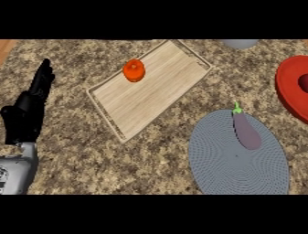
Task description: Pick the tomato from the placemat and place it in the bowl
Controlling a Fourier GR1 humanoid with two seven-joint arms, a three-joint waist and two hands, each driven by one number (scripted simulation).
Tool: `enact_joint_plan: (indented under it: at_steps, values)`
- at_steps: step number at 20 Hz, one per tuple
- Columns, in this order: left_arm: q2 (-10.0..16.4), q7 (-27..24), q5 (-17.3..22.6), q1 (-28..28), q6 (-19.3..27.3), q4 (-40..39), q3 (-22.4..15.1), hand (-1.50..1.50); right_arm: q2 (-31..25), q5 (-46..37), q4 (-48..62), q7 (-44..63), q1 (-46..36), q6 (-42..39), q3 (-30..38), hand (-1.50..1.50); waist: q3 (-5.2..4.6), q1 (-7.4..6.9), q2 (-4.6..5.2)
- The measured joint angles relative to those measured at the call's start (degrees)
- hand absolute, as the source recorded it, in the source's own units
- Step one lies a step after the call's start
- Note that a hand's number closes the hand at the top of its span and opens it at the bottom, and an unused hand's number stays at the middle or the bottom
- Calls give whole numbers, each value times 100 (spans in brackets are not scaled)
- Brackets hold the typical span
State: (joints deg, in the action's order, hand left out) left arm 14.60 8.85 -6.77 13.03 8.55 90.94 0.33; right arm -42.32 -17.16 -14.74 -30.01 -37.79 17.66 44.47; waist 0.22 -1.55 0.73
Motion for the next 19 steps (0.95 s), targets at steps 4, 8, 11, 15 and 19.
enact_joint_plan:
  at_steps: [4, 8, 11, 15, 19]
  values:
    - [29, 35, 2, -36, -31, 33, 74, 0, -177, 411, -5, -391, 393, -721, 263, -150, -6, 76, -32]
    - [13, -62, -7, -13, -54, -145, 159, 0, -132, 730, -135, -817, 874, -1387, 349, -150, -14, 140, -55]
    - [47, 117, -57, -66, -98, 74, 176, 0, -100, 909, -347, -866, 1154, -1766, 275, -150, -18, 152, -71]
    - [-42, 79, -129, -153, -86, 110, 178, 0, 109, 1168, -728, -1036, 1665, -2118, 186, -150, -24, 179, -82]
    - [-201, 102, -300, 14, 1, 8, 118, 0, 278, 1414, -1168, -1110, 2063, -2261, 55, -150, -23, 182, -80]
